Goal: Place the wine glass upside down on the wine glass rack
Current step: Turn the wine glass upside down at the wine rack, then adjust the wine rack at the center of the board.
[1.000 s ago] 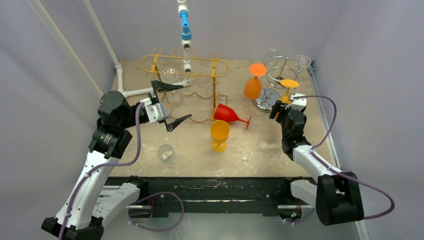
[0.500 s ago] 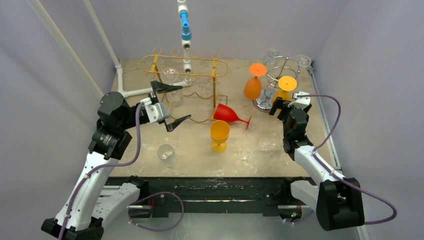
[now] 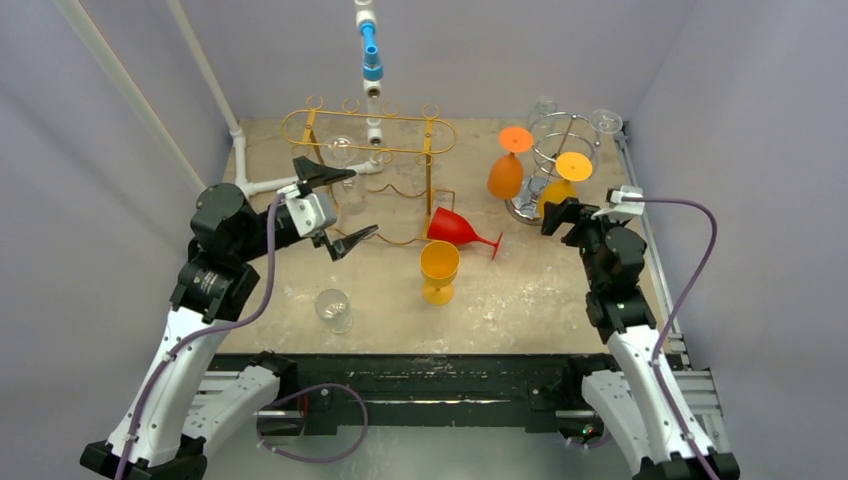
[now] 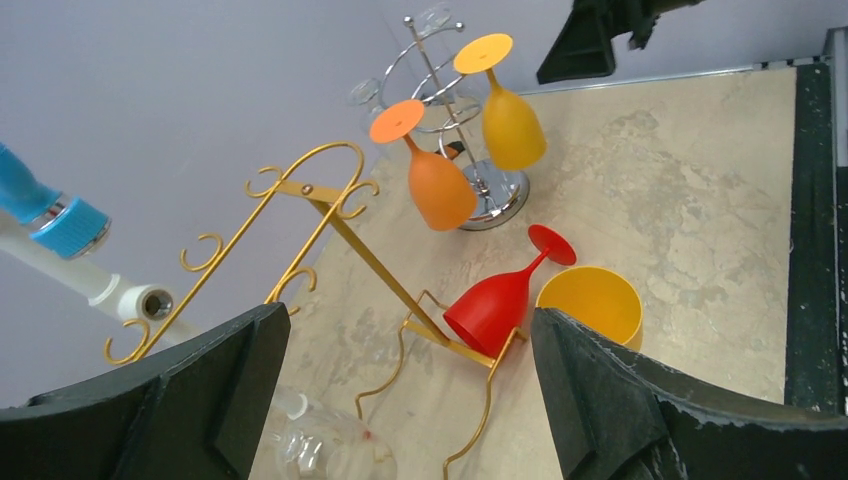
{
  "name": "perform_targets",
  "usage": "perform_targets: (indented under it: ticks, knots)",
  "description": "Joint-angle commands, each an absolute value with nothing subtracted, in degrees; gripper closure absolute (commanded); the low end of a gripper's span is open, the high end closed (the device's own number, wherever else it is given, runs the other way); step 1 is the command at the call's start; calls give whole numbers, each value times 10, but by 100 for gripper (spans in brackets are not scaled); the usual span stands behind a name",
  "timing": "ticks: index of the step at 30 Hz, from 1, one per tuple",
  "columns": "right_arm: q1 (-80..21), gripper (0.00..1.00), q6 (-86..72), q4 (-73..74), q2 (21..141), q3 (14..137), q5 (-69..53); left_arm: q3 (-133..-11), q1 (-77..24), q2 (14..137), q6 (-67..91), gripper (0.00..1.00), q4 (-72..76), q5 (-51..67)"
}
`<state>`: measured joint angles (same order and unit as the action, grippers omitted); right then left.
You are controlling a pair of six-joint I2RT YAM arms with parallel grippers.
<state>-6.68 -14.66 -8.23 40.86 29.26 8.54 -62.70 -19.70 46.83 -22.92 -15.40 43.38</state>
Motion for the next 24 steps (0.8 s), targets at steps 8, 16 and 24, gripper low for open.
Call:
perform_targets:
  ticks: [8,16,24]
  knots:
    - [-65,18,-208,212,417,547,-91,-796,-200,516,-149,0,-290,183]
    - [-210,20,-212,200,654,787,-66,-864,-200,567,-127,3,-399,36]
    - [-245,18,-234,206,843,976,-105,-862,-199,579,-115,11,-429,-49]
